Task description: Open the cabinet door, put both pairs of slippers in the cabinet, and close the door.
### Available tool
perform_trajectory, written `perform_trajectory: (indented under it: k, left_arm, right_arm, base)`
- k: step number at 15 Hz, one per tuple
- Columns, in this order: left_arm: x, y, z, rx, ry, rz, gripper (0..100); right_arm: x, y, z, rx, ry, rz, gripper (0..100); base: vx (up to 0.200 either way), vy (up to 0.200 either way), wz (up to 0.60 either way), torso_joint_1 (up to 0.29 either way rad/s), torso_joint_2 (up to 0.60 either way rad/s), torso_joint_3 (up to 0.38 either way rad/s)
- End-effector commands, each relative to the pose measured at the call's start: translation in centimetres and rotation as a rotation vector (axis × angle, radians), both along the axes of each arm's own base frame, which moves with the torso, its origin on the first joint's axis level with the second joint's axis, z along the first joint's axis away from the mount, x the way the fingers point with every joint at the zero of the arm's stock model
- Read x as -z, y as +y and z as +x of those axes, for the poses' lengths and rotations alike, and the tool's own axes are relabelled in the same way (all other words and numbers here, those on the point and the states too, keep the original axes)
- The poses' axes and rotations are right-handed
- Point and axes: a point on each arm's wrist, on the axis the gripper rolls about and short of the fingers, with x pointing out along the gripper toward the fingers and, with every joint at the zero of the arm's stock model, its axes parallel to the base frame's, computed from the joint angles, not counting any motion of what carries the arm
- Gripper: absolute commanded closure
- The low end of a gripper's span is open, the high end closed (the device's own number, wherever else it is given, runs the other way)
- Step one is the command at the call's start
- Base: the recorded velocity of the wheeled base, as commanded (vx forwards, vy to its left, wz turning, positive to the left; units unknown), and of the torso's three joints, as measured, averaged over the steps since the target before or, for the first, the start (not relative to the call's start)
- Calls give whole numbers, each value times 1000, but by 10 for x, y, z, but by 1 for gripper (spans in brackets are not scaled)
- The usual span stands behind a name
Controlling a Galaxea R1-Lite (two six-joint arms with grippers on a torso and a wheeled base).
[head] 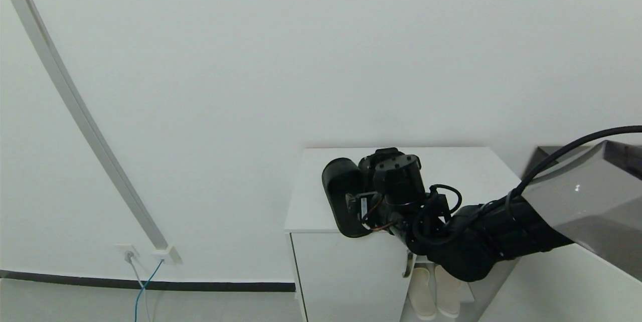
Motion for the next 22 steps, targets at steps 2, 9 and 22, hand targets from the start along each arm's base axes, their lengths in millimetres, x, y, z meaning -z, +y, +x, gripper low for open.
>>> perform_trajectory:
  k: [2,9,22]
  left_arm:
    - [0,0,0,-2,1,0,100]
    - [0,0,0,-3,1,2,100]
    - [0,0,0,-3,1,0,100]
  right_arm:
    - [11,4,16,19,2,-2,0]
    - [25,6,46,55,-25,20,0]
    - [46,18,98,23,-153,13,100]
  base:
    - [0,0,0,0,0,0]
    - [0,0,0,0,0,0]
    - [0,0,0,0,0,0]
